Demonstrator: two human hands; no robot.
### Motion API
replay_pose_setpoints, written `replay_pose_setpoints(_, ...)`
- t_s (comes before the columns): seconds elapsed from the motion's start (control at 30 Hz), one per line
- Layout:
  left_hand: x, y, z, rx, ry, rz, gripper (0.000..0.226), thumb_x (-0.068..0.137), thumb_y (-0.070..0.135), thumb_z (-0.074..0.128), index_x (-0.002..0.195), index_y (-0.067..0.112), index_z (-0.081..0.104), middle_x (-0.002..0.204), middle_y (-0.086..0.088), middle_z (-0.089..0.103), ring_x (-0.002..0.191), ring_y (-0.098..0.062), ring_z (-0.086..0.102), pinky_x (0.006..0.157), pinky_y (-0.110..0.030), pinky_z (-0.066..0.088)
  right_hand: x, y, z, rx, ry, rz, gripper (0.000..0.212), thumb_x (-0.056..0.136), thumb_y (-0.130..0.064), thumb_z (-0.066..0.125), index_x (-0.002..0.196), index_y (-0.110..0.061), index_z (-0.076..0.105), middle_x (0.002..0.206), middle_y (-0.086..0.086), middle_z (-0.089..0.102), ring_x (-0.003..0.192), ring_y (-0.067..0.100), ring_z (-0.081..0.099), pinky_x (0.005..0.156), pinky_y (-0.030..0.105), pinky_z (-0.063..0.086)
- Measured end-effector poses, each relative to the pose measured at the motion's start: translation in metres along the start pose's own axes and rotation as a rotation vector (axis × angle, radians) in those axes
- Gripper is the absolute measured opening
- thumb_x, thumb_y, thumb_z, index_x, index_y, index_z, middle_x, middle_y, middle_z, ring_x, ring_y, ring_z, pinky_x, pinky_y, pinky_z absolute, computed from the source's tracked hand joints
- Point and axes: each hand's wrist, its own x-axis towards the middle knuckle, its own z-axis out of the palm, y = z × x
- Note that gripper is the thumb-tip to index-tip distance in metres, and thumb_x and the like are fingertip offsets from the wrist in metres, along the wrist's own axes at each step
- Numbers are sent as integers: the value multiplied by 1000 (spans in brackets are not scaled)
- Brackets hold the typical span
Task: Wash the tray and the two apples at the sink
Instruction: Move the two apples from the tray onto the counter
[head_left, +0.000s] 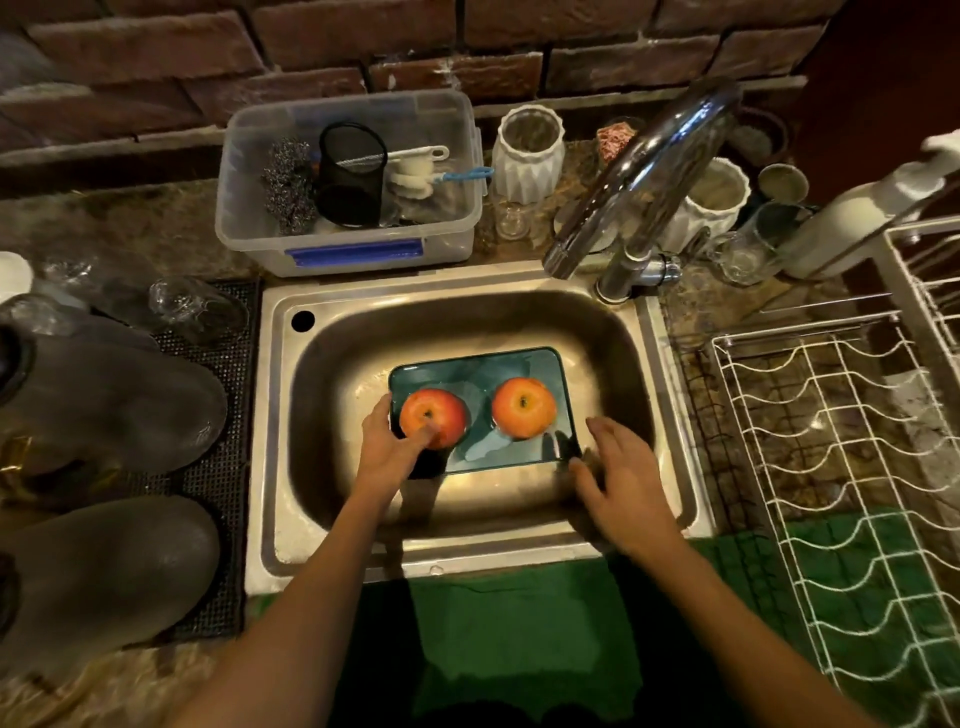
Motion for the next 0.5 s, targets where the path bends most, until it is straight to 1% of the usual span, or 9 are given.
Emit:
replay_pose_setpoints(0.03,-3,3,1,48,-7,35,80,82,25,81,151,16,41,149,-5,43,132,-20,45,110,-38,42,-17,5,0,-109,21,-63,57,96,-39,54,145,-11,47,149,11,47,139,30,39,119,45,25)
replay_pose_setpoints(0.07,-5,5,3,82,-19,78,82,80,23,82,150,13,41,149,-10,44,134,-26,45,113,-46,42,-33,10,1,-189,32,-97,59,96,-43,50,146,-13,47,151,9,46,142,29,36,121,46,20)
replay_pose_setpoints(0.13,-8,11,7,149,-29,145,82,76,23,84,147,13,44,145,-14,49,132,-32,48,109,-54,44,-58,24,4,-282,24,-101,62,96,-49,44,148,-15,46,156,8,41,148,28,30,123,50,12)
replay_pose_setpoints(0.2,-10,14,13,256,-8,156,88,75,27,85,149,13,40,149,-16,44,136,-34,44,111,-55,40,-75,41,6,-352,-5,-59,65,96,-53,41,150,-16,44,160,9,36,150,30,27,122,54,12)
replay_pose_setpoints(0.3,-7,14,21,404,7,182,100,76,28,86,156,8,29,159,-20,32,145,-37,32,118,-51,30,-86,60,7,-472,-67,-9,70,99,-58,30,157,-19,32,165,8,27,153,29,21,120,54,13)
replay_pose_setpoints(0.4,-3,17,27,492,-23,202,104,76,27,87,158,9,25,162,-23,26,147,-40,28,117,-49,30,-85,69,12,-516,-79,-5,72,100,-60,23,159,-20,25,166,7,22,154,28,17,120,55,14)
replay_pose_setpoints(0.5,3,20,31,612,-70,218,105,75,28,87,159,13,24,162,-21,24,145,-41,29,116,-50,33,-85,72,15,-519,-65,-7,73,99,-60,23,159,-20,22,166,7,21,154,27,17,120,56,15)
